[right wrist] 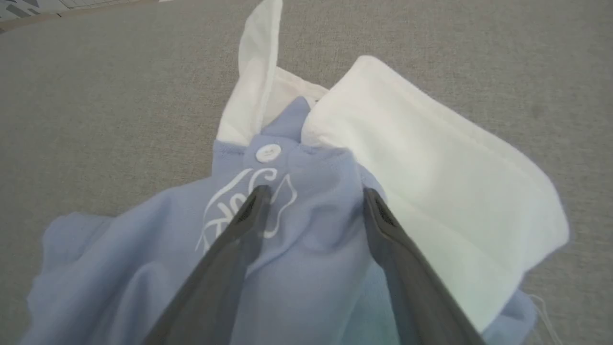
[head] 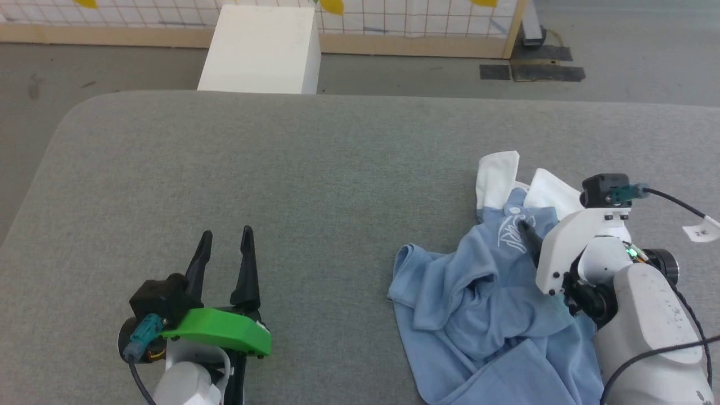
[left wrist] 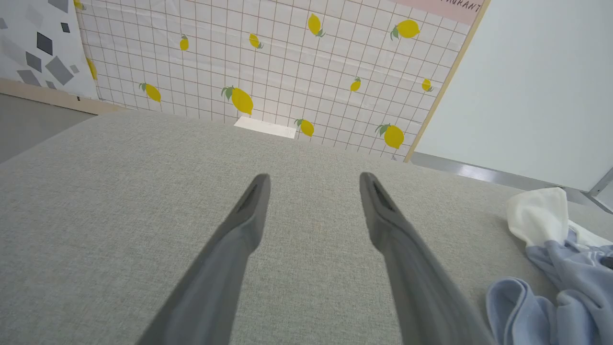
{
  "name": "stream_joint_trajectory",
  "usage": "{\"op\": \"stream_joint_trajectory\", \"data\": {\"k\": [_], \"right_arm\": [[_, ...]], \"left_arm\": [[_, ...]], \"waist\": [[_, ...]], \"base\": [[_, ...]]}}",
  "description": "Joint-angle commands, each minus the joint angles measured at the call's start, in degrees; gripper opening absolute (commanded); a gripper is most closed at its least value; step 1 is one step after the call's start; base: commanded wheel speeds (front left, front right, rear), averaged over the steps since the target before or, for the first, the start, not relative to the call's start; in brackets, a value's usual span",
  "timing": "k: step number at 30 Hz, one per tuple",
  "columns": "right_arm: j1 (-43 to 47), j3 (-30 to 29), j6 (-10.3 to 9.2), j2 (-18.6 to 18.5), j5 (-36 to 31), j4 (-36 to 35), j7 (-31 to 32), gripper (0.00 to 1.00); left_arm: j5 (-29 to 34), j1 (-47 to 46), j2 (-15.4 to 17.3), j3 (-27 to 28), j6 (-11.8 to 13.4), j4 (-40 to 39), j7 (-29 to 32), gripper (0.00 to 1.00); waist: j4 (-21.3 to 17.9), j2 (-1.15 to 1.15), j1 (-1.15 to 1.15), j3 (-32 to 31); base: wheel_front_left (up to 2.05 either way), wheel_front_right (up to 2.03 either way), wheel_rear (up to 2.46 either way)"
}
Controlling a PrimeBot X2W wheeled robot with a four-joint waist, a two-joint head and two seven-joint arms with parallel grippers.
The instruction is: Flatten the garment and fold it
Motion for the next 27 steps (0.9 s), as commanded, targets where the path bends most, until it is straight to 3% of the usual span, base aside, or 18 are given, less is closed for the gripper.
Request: {"op": "stream_joint_trajectory", "data": {"k": [1, 2, 3, 10, 16, 20, 24, 27], "right_arm": [[-1.27, 0.02, -0.08, 0.00, -0.56, 2.30, 1.29, 0.76], [-2.04, 0.34, -0.08, 0.00, -1.07, 3.76, 1.81, 0.11], [-2.59, 0.93, -0.08, 0.00, -1.38, 4.60, 1.91, 0.00], [-4.35, 10.64, -0.08, 0.00, 5.49, 2.79, -3.33, 0.00], [-3.83, 24.74, -0.08, 0.00, 11.39, -8.53, -7.20, 0.00], [-2.50, 30.71, -0.08, 0.00, 13.94, -17.14, -8.33, 0.00], [-1.25, 29.61, -0.08, 0.00, 15.10, -25.19, -10.28, 0.00], [1.49, 23.89, -0.08, 0.00, 13.33, -28.25, -10.10, 0.00]], "left_arm": [[-0.86, -1.06, -0.13, -0.05, 0.18, 0.12, -0.22, 1.00], [-0.95, -1.11, -0.13, -0.12, 0.19, 0.15, -0.22, 1.00], [-0.98, -1.14, -0.13, -0.17, 0.21, 0.19, -0.22, 1.00], [-1.05, -0.83, -0.14, 0.22, 0.37, 0.60, -0.22, 1.00], [-0.79, -0.20, -0.14, 0.96, 0.27, 0.67, -0.22, 1.00], [-0.72, 0.18, -0.14, 1.14, 0.34, 0.55, -0.22, 1.00], [-0.61, 0.68, -0.14, 1.00, 0.46, 0.35, -0.22, 1.00], [-0.66, 1.04, -0.14, 0.83, 0.59, 0.20, -0.22, 1.00]], "waist": [[1.14, 0.00, 0.00, 0.91], [1.34, 0.00, 0.00, 0.96], [1.49, 0.00, 0.00, 0.98], [1.48, 0.00, 0.00, 0.06], [0.68, 0.00, 0.00, -1.47], [0.32, 0.00, 0.00, -2.01], [0.07, 0.00, 0.00, -2.57], [0.03, 0.00, 0.00, -2.96]], "base": [[0.00, 0.00, 0.00], [0.00, 0.00, 0.00], [0.00, 0.00, 0.00], [0.00, 0.00, 0.00], [0.00, 0.00, 0.00], [0.00, 0.00, 0.00], [0.00, 0.00, 0.00], [0.00, 0.00, 0.00]]}}
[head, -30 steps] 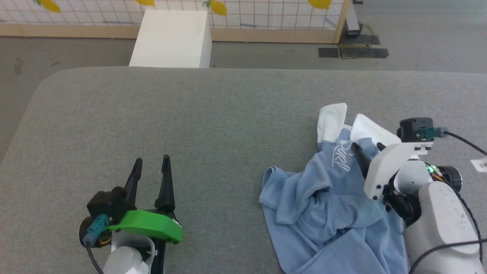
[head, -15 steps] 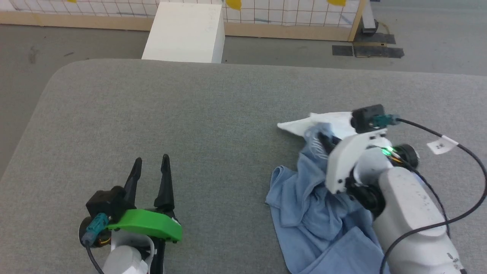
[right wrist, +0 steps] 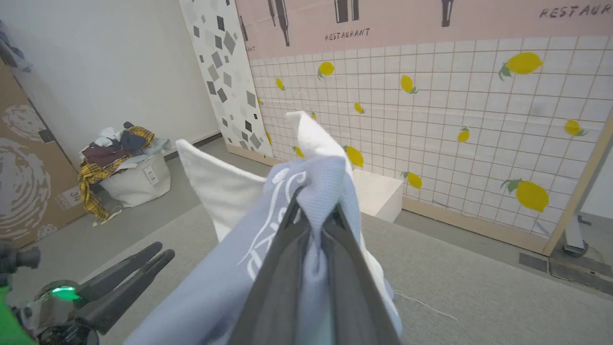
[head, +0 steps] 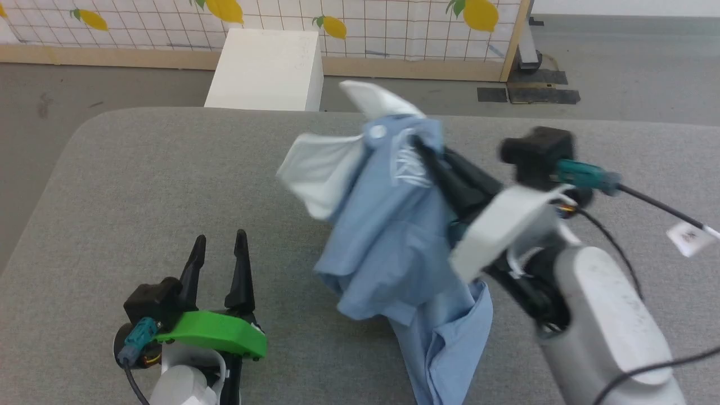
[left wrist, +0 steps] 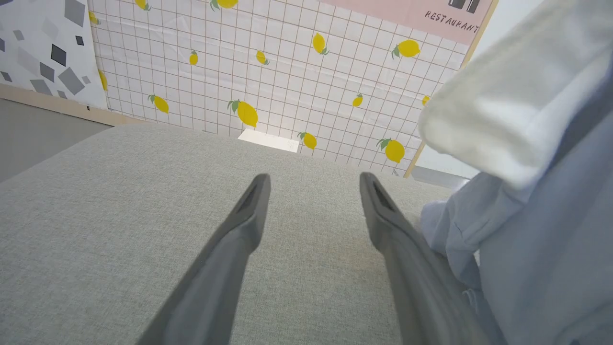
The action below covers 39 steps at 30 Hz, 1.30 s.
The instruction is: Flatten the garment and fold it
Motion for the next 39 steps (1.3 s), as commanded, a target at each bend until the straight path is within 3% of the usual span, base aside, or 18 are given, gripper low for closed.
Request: {"op": "stream_joint_trajectory", "data": {"k": [1, 10, 11, 12, 16, 24, 32, 35, 39], "right_arm": [[2.49, -3.30, -0.08, -0.15, -1.36, -0.35, 0.23, 0.00], [14.77, -28.58, -0.08, -0.47, -21.25, 9.44, 11.05, 0.02], [15.66, -30.25, -0.08, -0.39, -22.01, 9.77, 11.68, 0.45], [16.63, -31.95, -0.08, -0.30, -22.35, 9.75, 12.01, 1.00], [20.41, -34.39, -0.08, -0.18, -20.26, 6.53, 6.74, 1.00], [27.07, -30.55, -0.08, -0.16, -19.73, 0.05, -8.86, 1.00], [28.81, -26.73, -0.08, -0.15, -18.98, 0.05, -15.34, 1.00], [28.10, -25.65, -0.08, -0.15, -18.24, 0.80, -15.74, 1.00], [26.97, -24.37, -0.08, -0.15, -17.22, 1.79, -16.05, 1.00]], "left_arm": [[-0.17, 0.79, -0.14, -0.09, 0.37, -0.18, -0.22, 1.00], [-0.24, 1.09, -0.14, -0.85, 0.14, 0.31, -0.22, 1.00], [-0.24, 1.16, -0.14, -0.93, 0.11, 0.33, -0.22, 1.00], [-0.25, 1.27, -0.14, -1.08, 0.07, 0.36, -0.22, 1.00], [-0.14, 1.39, -0.14, -1.15, -0.17, 0.62, -0.22, 1.00], [0.08, 0.12, -0.14, -4.13, -1.54, 0.09, -0.22, 1.00], [-0.25, -6.27, -0.14, -22.06, -3.11, 3.76, 2.21, 1.00], [0.26, -10.65, -0.14, -28.69, -3.15, 7.05, 7.09, 1.00], [1.63, -16.88, -0.14, -33.92, -1.26, 13.02, 16.31, 1.00]], "waist": [[-0.05, 0.00, 0.00, -0.17], [0.11, 0.00, 0.00, -0.68], [0.09, 0.00, 0.00, -0.72], [0.06, 0.00, 0.00, -0.76], [-0.44, 0.00, 0.00, -0.65], [-2.07, 0.00, 0.00, -0.58], [-5.89, 0.00, 0.00, 0.44], [-7.36, 0.00, 0.00, 1.34], [-9.15, 0.00, 0.00, 2.40]], "base": [[0.00, 0.00, 0.00], [0.00, 0.00, 0.00], [0.00, 0.00, 0.00], [0.00, 0.00, 0.00], [0.00, 0.00, 0.00], [0.00, 0.00, 0.00], [0.00, 0.00, 0.00], [0.00, 0.00, 0.00], [0.00, 0.00, 0.00]]}}
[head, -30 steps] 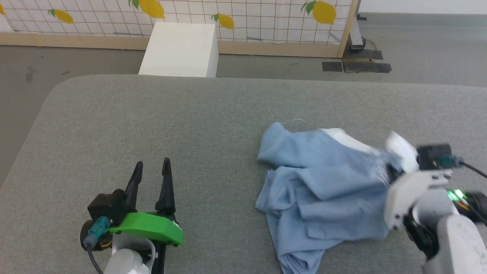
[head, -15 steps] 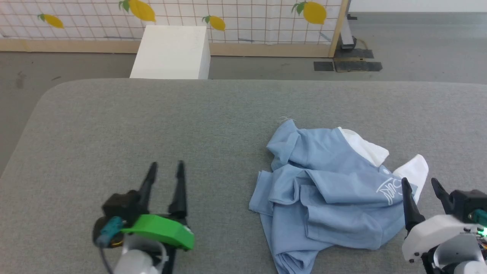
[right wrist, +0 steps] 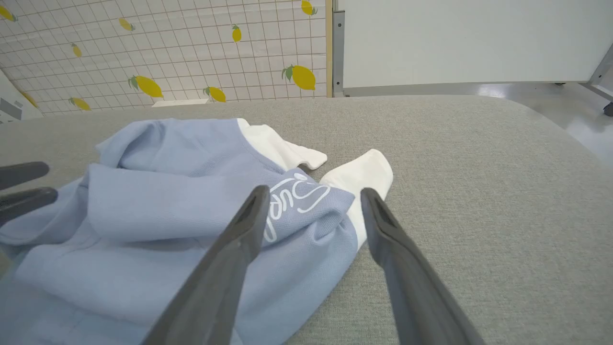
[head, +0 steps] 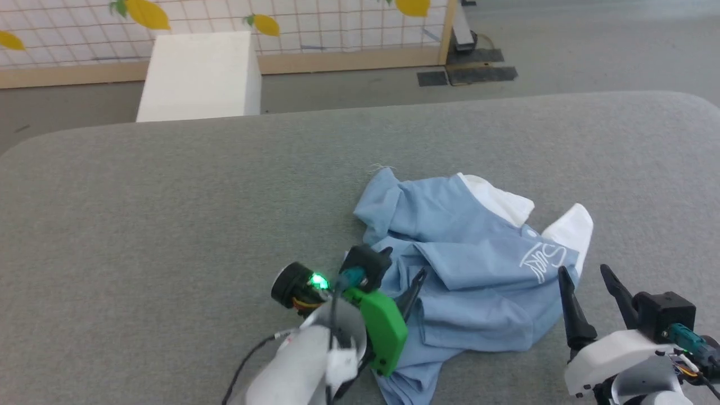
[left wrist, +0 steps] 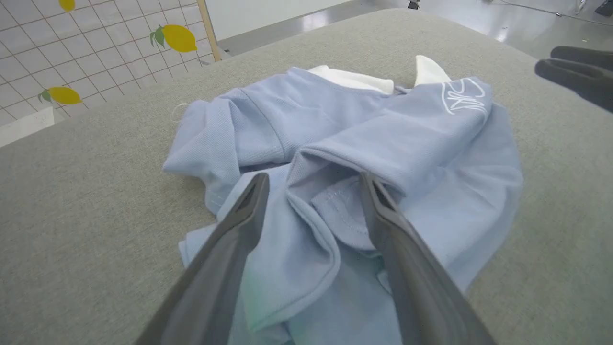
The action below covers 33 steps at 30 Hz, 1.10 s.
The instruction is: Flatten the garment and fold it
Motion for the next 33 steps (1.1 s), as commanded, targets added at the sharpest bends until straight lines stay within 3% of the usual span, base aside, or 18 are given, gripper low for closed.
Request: {"op": "stream_joint_trajectory", "data": {"k": [1, 5, 9, 10, 11, 12, 18, 22, 28, 33], "right_arm": [[-1.34, 0.42, -0.08, 0.00, 0.55, 0.35, -0.47, 1.00], [-2.62, 1.26, -0.08, 0.00, 1.10, 1.26, -1.20, 1.00], [-3.40, 1.75, -0.08, 0.00, 1.45, 2.02, -1.81, 1.00], [-3.56, 1.82, -0.08, 0.00, 1.61, 2.22, -1.92, 1.00], [-3.72, 1.86, -0.08, 0.00, 1.82, 2.44, -2.10, 1.00], [-3.82, 1.86, -0.08, 0.00, 2.02, 2.58, -2.28, 1.00], [-4.03, 1.22, -0.08, 0.00, 2.78, 3.20, -3.15, 1.00], [-3.77, 0.20, -0.08, 0.00, 2.88, 3.46, -3.37, 1.00], [-3.38, -0.90, -0.08, 0.00, 2.65, 3.70, -2.69, 1.00], [-2.73, -0.86, -0.08, 0.00, 2.59, 3.78, -1.41, 1.00]], "left_arm": [[0.16, -2.43, 0.13, -0.78, 1.14, 1.60, 2.80, 1.00], [0.60, -7.82, 0.13, -2.32, 4.10, 6.01, 9.91, 1.00], [0.18, -11.11, 0.13, -2.79, 4.94, 9.68, 14.00, 1.00], [-0.15, -11.55, 0.13, -2.89, 4.78, 10.34, 14.91, 0.62], [-0.90, -11.89, 0.13, -2.89, 4.39, 10.71, 15.54, 0.12], [-1.70, -12.03, 0.13, -2.65, 4.16, 10.50, 15.20, 0.00], [-6.21, -9.21, 0.25, 2.61, 7.57, 5.83, 4.93, 0.00], [-9.44, -3.35, 2.43, 7.74, 10.18, 0.44, -0.90, 0.00], [-12.43, 8.81, 9.22, 14.36, 15.14, -10.24, -2.37, 0.00], [-14.46, 17.78, 13.07, 19.21, 19.68, -18.05, -1.31, 0.00]], "waist": [[-1.85, 0.00, 0.00, 1.40], [-3.59, 0.00, 0.00, 2.55], [-4.77, 0.00, 0.00, 3.22], [-4.99, 0.00, 0.00, 3.29], [-5.17, 0.00, 0.00, 3.36], [-5.25, 0.00, 0.00, 3.41], [-4.55, 0.00, 0.00, 3.21], [-2.79, 0.00, 0.00, 2.65], [1.07, 0.00, 0.00, 1.70], [4.80, 0.00, 0.00, 0.83]], "base": [[0.00, 0.00, 0.00], [0.00, 0.00, 0.00], [0.00, 0.00, 0.00], [0.00, 0.00, 0.00], [0.00, 0.00, 0.00], [0.00, 0.00, 0.00], [0.00, 0.00, 0.00], [0.00, 0.00, 0.00], [0.00, 0.00, 0.00], [0.00, 0.00, 0.00]]}}
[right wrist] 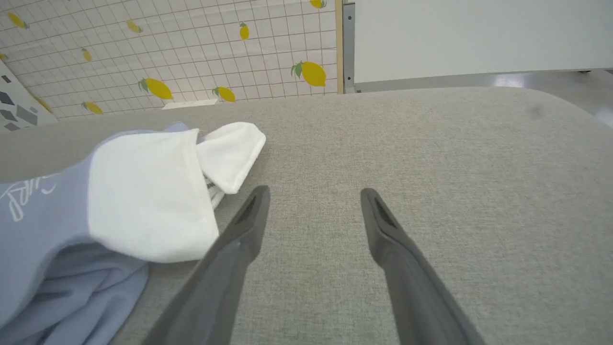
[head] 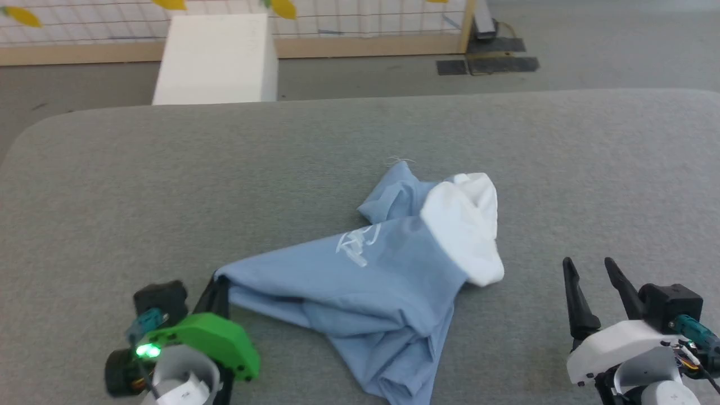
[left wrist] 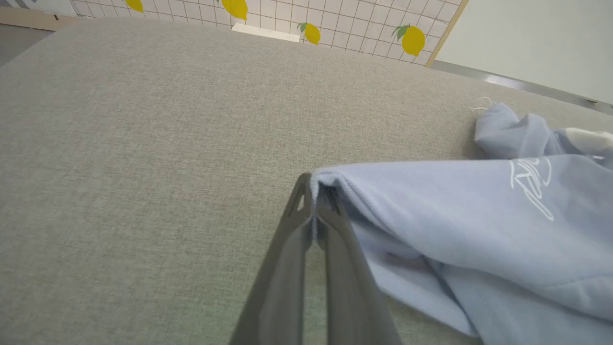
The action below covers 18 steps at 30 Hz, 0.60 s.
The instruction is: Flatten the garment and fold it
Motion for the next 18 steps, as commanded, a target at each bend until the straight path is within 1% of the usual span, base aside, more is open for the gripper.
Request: {"op": "stream_joint_trajectory", "data": {"k": [1, 5, 6, 7, 8, 10, 12, 15, 18], "right_arm": [[0.13, 0.25, -0.08, 0.03, 0.05, 0.02, 0.33, 1.00], [0.01, 0.90, -0.08, 0.03, 0.15, 0.00, 1.58, 1.00], [-0.01, 1.12, -0.08, 0.03, 0.21, -0.06, 1.85, 1.00], [-0.01, 1.34, -0.08, 0.03, 0.24, -0.12, 2.07, 1.00], [-0.03, 1.82, -0.08, 0.03, 0.24, -0.20, 2.37, 1.00], [-0.22, 2.77, -0.08, 0.03, 0.47, -0.30, 2.81, 1.00], [-0.72, 3.70, -0.08, 0.03, 0.24, -0.33, 3.13, 1.00], [-2.40, 4.72, -0.08, 0.03, -0.25, 0.03, 3.61, 1.00], [-5.67, 5.18, -0.08, 0.03, -0.72, 1.29, 4.07, 1.00]], "left_arm": [[-0.01, 1.49, 1.11, 0.66, 1.03, -1.21, 0.39, 0.00], [0.55, 4.72, 2.77, 2.96, 4.38, -3.29, 0.39, 0.00], [0.31, 5.30, 2.59, 3.63, 5.31, -3.57, 0.30, 0.00], [-0.45, 5.67, 2.11, 3.99, 5.38, -3.93, 0.25, 0.46], [-2.00, 6.11, 1.26, 4.25, 4.71, -4.45, 0.21, 1.00], [-2.69, 6.72, 1.18, 4.19, 3.60, -4.97, -0.50, 1.00], [-2.08, 6.90, 1.13, 5.15, 3.87, -5.32, -3.48, 1.00], [-1.98, 7.03, -0.10, 7.05, 3.86, -5.61, -9.52, 1.00], [-0.20, 6.61, -0.99, 7.95, 3.77, -5.68, -13.10, 1.00]], "waist": [[2.96, 0.00, 0.00, -0.99], [4.92, 0.00, 0.00, -1.54], [5.43, 0.00, 0.00, -1.62], [5.79, 0.00, 0.00, -1.68], [6.24, 0.00, 0.00, -1.79], [6.80, 0.00, 0.00, -1.89], [7.41, 0.00, 0.00, -1.94], [8.49, 0.00, 0.00, -1.80], [9.54, 0.00, 0.00, -1.27]], "base": [[0.00, 0.00, 0.00], [0.00, 0.00, 0.00], [0.00, 0.00, 0.00], [0.00, 0.00, 0.00], [0.00, 0.00, 0.00], [0.00, 0.00, 0.00], [0.00, 0.00, 0.00], [0.00, 0.00, 0.00], [0.00, 0.00, 0.00]]}}
